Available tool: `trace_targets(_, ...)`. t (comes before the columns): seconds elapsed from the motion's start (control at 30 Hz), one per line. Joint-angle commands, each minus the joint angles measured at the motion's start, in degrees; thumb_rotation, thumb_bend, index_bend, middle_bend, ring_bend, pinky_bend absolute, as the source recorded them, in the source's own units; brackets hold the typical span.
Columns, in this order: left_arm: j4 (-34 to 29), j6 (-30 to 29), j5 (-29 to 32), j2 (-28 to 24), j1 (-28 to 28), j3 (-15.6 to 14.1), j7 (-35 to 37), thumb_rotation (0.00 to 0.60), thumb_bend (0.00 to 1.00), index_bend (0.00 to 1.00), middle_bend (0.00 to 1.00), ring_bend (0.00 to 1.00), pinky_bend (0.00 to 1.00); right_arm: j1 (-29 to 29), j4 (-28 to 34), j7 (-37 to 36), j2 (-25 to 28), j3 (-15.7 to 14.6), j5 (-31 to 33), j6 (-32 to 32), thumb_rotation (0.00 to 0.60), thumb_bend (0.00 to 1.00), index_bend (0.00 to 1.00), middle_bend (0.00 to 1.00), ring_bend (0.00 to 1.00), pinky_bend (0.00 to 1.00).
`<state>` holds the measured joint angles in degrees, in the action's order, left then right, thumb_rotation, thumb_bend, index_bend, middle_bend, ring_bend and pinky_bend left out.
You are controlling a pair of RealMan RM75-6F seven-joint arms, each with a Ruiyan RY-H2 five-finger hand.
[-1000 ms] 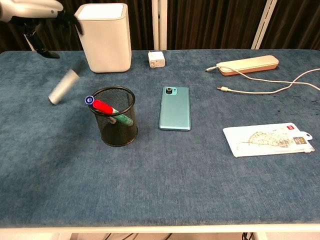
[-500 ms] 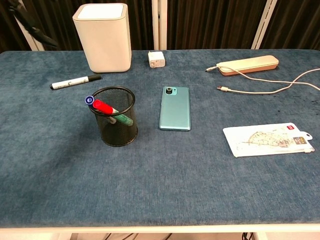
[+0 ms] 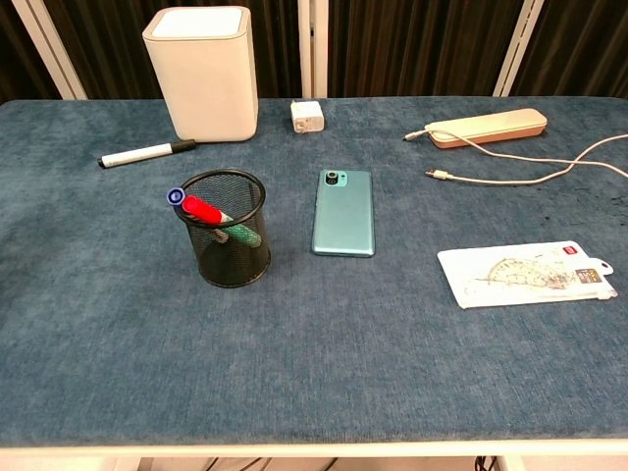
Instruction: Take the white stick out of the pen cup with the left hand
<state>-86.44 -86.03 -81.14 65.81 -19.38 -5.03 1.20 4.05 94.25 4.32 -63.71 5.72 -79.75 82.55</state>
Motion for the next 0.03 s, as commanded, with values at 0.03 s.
trace_targets(0.03,2.28,-0.45,-0.94,0.87,2.04,-0.75,2.56,0.600,0.12,0.07,0.04,0.00,0.15,0.32,0.11,0.54,-0.30,0.00,0.16,-0.44,0.600,0.18,0.00,0.00,0.00,0.00)
